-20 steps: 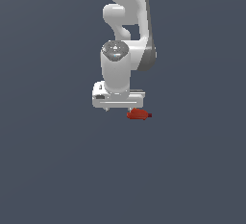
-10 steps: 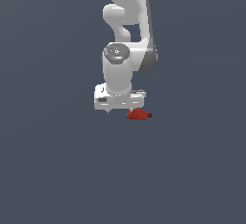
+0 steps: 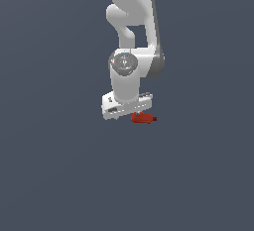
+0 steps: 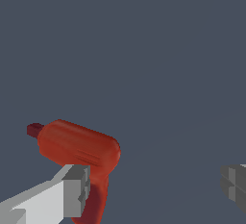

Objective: Pick up the object and move it to a goal position.

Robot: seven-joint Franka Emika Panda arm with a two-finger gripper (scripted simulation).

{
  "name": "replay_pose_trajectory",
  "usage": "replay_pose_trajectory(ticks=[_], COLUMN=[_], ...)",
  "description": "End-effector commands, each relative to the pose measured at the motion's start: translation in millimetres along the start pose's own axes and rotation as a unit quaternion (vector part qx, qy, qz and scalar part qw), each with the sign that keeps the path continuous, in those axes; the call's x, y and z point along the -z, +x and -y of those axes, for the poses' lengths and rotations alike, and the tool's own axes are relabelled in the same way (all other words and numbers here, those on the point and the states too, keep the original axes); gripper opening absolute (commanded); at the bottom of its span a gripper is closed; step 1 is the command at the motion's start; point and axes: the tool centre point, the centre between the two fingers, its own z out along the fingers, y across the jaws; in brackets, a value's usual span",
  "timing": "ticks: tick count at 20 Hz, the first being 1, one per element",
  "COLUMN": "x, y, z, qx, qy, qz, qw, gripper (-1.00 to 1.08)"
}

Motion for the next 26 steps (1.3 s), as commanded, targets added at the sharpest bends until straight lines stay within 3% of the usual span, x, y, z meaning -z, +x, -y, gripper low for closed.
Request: replay_pose_trajectory(ticks=[1,7,13,19,26], x=[-6.0,-19.8,-32.6,-44.5,-56.8], y=[0.4,1.0,1.3,1.1,0.7], z=[5.7,19.5,33.7,48.2,65.3], qx=[0.035,0.119,0.203,0.284,0.376], qy=[0.007,0.026,0.047,0.071,0.101], qz=[0.007,0.022,0.033,0.040,0.043], qw=[0.9993,0.9923,0.9775,0.9552,0.9201], gripper=[1.08,1.08,1.08,1.08,1.08])
